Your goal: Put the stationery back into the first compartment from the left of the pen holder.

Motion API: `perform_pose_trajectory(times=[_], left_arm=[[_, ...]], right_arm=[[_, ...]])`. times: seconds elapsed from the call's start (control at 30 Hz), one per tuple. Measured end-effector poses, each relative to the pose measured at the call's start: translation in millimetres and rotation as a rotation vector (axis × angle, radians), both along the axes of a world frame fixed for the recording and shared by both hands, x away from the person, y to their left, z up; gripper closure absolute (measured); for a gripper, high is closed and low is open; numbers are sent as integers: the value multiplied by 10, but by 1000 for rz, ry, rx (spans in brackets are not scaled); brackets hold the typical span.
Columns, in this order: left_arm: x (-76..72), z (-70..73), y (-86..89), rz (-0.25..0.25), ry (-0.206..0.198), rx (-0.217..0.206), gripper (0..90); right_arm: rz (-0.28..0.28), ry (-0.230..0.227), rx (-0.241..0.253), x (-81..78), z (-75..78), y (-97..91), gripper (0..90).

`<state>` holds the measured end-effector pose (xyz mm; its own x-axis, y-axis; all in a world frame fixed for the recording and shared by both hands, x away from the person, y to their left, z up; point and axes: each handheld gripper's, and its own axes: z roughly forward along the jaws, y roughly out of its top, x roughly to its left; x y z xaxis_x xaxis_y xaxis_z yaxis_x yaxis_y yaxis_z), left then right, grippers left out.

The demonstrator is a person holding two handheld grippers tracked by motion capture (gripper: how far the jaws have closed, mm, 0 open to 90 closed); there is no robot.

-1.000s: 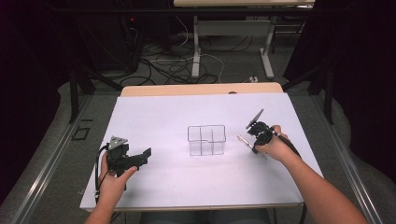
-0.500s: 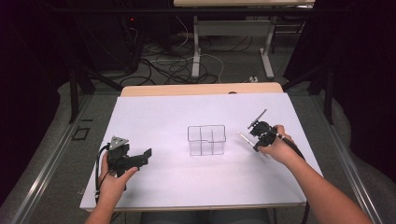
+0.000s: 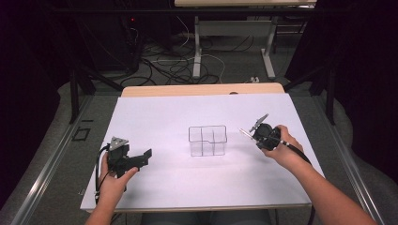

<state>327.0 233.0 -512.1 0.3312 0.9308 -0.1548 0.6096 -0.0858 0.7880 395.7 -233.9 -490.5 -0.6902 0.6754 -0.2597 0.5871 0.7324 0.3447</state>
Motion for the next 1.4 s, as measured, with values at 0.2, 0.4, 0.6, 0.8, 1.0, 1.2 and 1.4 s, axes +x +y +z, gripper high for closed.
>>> perform_pose_trajectory(times=[0.2,0.4,0.6,0.8,1.0,1.2,1.4], left_arm=[[-1,-1,-10,-5,2,-2,65],[-3,-1,-16,-15,11,2,65],[-2,0,-23,-19,7,6,65],[2,-3,-17,-18,10,6,65],[6,-4,-13,-22,15,4,66],[8,-8,-24,-23,10,5,70],[11,5,-20,-22,9,-3,80]], right_arm=[[71,-92,-57,-93,39,17,799],[140,-175,-103,-200,103,28,799],[207,-258,-152,-312,169,49,799],[287,-401,-239,-433,239,92,798],[371,-568,-301,-538,276,155,799],[454,-728,-408,-648,250,252,799],[492,-823,-463,-664,240,316,799]])
